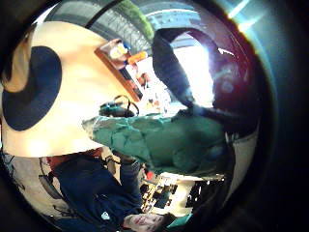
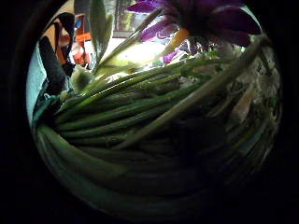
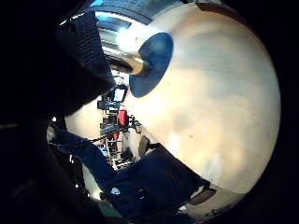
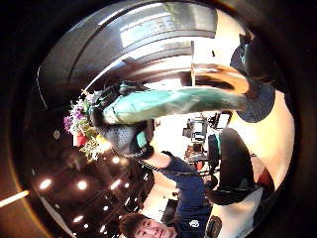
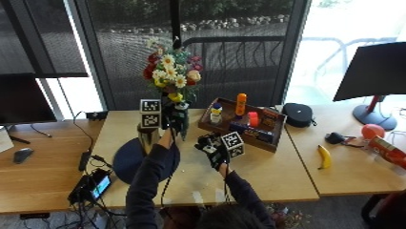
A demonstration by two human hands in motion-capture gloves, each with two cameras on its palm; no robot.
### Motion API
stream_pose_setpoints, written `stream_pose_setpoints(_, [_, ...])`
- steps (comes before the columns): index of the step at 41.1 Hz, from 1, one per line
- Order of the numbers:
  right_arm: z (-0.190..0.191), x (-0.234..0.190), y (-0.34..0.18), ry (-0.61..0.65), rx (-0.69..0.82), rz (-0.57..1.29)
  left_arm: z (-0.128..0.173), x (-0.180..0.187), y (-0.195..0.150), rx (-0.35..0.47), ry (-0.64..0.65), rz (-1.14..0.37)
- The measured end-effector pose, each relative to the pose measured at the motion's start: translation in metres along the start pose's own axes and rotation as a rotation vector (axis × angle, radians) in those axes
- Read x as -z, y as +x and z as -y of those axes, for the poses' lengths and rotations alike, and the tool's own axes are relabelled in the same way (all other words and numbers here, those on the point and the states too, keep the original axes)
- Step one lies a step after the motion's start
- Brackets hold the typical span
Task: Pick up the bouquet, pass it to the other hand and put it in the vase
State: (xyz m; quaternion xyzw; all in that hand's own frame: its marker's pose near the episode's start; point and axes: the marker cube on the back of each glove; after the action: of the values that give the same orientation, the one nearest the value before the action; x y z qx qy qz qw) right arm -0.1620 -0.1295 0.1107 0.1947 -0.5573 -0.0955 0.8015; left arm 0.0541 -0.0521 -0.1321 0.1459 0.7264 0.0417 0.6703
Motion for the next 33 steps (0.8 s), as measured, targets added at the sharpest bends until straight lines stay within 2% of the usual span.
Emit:
stream_pose_setpoints(2, [-0.011,0.004,-0.012,-0.103,-0.071,0.102,0.002,0.009,0.014,-0.013,0.036,0.003])
stream_pose_setpoints(4, [-0.018,0.008,-0.023,-0.136,-0.078,0.14,0.005,0.016,0.027,-0.03,0.067,0.003])
stream_pose_setpoints(9, [-0.014,0.022,-0.014,-0.163,-0.135,0.186,0.013,0.04,0.067,-0.073,0.179,0.023])
stream_pose_setpoints(15, [-0.012,0.039,-0.005,-0.1,-0.15,0.137,0.018,0.066,0.101,-0.1,0.325,0.077])
stream_pose_setpoints(20, [-0.013,0.052,0.003,-0.069,-0.161,0.105,0.025,0.083,0.105,-0.086,0.396,0.109])
stream_pose_setpoints(26, [-0.007,0.07,0.021,-0.023,-0.187,0.121,0.06,0.108,0.086,-0.084,0.443,0.104])
stream_pose_setpoints(28, [-0.003,0.077,0.027,0.026,-0.18,0.088,0.065,0.115,0.081,-0.073,0.453,0.101])
stream_pose_setpoints(31, [0.008,0.091,0.039,0.242,-0.133,-0.152,0.073,0.124,0.07,-0.058,0.463,0.091])
stream_pose_setpoints(33, [0.011,0.099,0.044,0.352,-0.153,-0.282,0.08,0.13,0.061,-0.046,0.469,0.082])
